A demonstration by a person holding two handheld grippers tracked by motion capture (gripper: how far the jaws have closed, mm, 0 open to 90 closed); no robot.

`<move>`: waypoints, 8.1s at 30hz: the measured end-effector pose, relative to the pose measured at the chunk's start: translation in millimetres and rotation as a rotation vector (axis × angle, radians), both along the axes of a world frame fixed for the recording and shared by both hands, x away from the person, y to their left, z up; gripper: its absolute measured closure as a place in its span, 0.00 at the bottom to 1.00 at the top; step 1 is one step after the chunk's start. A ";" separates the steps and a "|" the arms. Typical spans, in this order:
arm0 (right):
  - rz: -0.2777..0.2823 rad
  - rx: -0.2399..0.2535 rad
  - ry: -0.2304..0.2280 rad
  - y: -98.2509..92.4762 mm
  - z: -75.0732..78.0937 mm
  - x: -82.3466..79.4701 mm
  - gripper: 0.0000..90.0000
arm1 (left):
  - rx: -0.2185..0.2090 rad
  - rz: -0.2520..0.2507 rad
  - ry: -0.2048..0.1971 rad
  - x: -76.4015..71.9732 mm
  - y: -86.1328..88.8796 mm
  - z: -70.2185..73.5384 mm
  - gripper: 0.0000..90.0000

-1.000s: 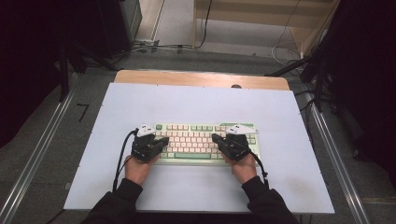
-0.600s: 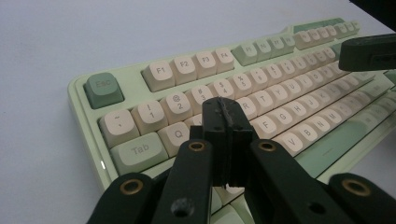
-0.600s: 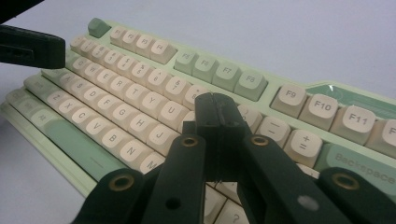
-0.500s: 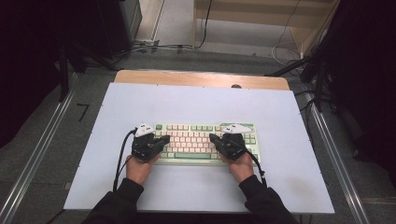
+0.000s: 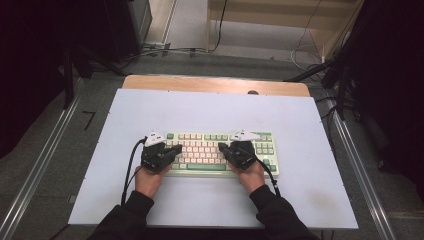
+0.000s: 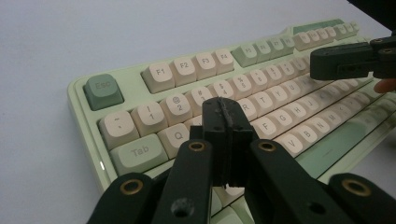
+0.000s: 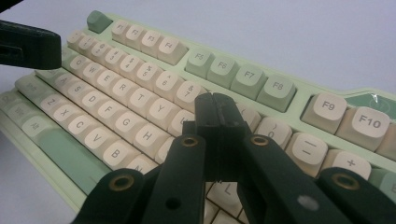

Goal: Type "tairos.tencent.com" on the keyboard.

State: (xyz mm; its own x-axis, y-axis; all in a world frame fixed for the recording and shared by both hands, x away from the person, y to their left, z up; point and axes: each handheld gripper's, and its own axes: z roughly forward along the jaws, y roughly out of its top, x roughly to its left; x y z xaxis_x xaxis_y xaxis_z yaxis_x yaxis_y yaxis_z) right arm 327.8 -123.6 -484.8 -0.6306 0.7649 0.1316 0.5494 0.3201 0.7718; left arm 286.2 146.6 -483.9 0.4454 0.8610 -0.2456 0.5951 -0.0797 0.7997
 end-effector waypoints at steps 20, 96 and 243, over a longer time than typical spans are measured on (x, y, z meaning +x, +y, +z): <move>0.001 -0.026 0.005 6.1 -3.9 2.8 0.97 | -0.002 -0.002 0.000 -0.2 -0.4 0.4 1.00; -0.017 0.022 -0.009 -13.8 13.0 -6.2 0.97 | 0.048 -0.044 0.014 23.7 -40.8 -6.5 1.00; -0.044 0.012 -0.023 -19.9 15.7 -4.7 0.97 | 0.054 -0.038 0.048 5.6 -12.9 -7.1 1.00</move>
